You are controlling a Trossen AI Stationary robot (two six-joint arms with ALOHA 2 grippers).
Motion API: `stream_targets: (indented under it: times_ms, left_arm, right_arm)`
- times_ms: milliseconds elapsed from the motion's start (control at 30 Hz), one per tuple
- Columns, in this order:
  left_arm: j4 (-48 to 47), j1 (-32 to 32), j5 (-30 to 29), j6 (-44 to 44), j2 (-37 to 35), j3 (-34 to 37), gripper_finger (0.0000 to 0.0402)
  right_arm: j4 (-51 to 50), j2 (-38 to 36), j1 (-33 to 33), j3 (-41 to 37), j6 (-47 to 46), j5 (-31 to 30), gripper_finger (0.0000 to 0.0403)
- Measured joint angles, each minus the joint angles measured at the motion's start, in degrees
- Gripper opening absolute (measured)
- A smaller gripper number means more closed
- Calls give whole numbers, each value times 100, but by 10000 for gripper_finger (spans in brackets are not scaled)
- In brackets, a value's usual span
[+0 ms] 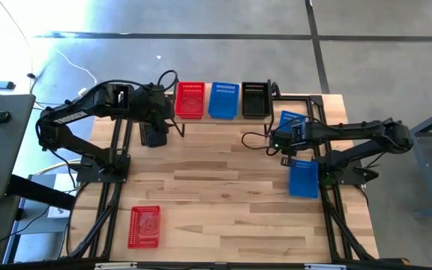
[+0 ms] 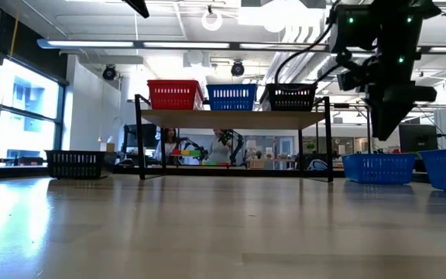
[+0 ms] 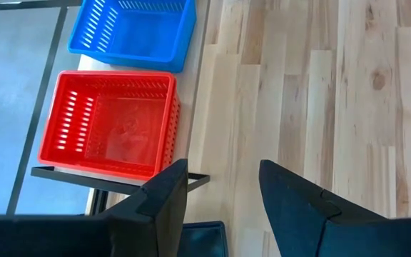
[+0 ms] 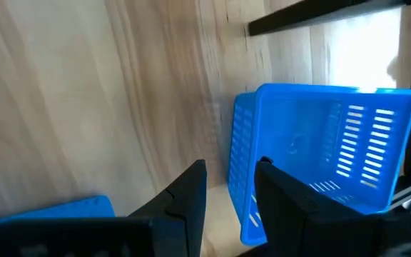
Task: Stack baskets on shelf by color
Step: Stack the top blue basket on top of the blue basket on the shelf
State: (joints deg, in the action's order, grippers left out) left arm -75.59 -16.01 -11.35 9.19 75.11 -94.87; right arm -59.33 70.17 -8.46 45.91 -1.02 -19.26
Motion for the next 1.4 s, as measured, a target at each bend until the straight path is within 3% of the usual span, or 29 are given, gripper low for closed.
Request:
stream_targets:
  times_ms: [500,933,1033,1200,1400]
  left_arm:
    - [4,0,2,0,0,0,165]
    - [7,-9,-138,0,0,0,165]
    - [5,-9,-148,0,0,0,165]
    - [4,-9,-149,0,0,0,165]
    - [4,-9,-149,0,0,0,165]
  right_arm:
    - [382,121,-667,-353,-14,85,106]
    - [389,1042,-769,-350,-2,19,105]
    - [383,1116,-769,-350,-2,15,84]
    - [143,1113,-751,-190,-53,16,11]
    - [-428,1110,-750,159,-511,-53,4]
